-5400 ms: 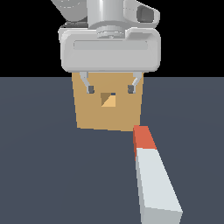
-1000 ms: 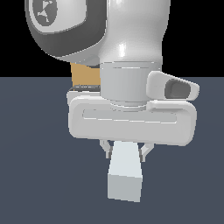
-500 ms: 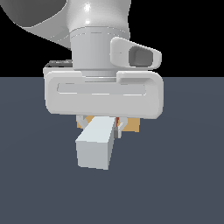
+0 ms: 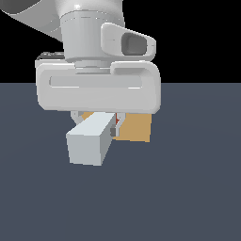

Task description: Insert the peg into the horizontal hole in a box.

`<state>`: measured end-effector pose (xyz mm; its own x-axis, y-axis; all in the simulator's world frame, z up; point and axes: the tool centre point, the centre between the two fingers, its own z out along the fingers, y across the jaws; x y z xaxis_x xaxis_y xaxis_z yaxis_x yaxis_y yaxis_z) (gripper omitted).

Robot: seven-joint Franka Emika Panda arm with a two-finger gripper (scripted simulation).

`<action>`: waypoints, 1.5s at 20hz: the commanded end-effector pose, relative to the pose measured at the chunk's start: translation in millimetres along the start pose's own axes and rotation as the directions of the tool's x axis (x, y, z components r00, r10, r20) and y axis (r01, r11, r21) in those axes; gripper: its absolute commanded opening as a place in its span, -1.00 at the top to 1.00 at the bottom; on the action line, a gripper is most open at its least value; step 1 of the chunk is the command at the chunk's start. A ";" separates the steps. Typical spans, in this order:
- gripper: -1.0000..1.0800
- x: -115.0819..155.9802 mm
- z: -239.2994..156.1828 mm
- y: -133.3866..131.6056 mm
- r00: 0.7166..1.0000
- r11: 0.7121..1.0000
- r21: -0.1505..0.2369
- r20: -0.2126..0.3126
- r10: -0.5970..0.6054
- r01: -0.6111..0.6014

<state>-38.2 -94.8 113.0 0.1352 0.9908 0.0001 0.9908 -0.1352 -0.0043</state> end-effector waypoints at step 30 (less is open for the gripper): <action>1.00 107.5 -5.3 -0.8 1.000 1.000 -0.007 0.000 -0.001 0.001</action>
<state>-27.3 2.6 115.6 0.1325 0.9912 -0.0001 0.9912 -0.1325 -0.0028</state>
